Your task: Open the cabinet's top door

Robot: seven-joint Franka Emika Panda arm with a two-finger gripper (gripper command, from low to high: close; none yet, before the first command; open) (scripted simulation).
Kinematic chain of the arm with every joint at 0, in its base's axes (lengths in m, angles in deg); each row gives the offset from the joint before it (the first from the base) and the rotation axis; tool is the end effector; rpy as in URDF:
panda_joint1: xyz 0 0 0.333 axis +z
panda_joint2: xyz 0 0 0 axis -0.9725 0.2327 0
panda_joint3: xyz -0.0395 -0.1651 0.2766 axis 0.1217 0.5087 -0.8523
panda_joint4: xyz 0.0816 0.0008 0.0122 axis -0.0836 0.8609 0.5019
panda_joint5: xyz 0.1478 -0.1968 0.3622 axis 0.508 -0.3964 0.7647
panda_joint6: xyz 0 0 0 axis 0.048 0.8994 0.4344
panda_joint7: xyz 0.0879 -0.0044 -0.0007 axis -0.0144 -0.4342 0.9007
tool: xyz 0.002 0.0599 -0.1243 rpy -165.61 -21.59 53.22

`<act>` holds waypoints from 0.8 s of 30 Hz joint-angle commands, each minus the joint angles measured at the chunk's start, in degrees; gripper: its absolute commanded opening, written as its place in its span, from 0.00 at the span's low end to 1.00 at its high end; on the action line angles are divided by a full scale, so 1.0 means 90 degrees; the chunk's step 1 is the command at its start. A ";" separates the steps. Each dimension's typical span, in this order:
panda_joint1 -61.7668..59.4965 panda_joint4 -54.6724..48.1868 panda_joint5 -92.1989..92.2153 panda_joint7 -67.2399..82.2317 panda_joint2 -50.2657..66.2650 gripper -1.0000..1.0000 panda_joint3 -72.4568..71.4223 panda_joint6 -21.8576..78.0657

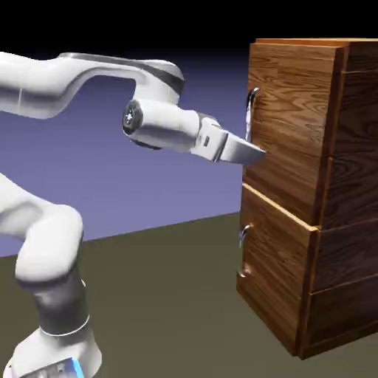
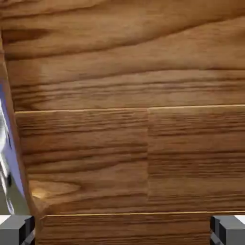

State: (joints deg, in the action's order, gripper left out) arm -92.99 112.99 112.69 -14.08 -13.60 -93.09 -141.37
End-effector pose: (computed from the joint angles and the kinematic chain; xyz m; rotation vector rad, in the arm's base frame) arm 0.4069 -0.0400 0.5279 -2.0167 0.8576 -1.4925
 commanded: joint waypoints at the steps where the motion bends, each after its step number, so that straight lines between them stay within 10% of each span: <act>1: -0.0046 -0.0028 0.0277 0.0233 -0.0033 0.50 -0.0052 0.0003; 24: -0.1093 -0.0660 0.6630 0.5569 -0.0796 0.50 -0.1241 0.0079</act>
State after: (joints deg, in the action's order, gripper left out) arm -102.83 107.05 172.35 36.04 -20.76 -104.26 -140.65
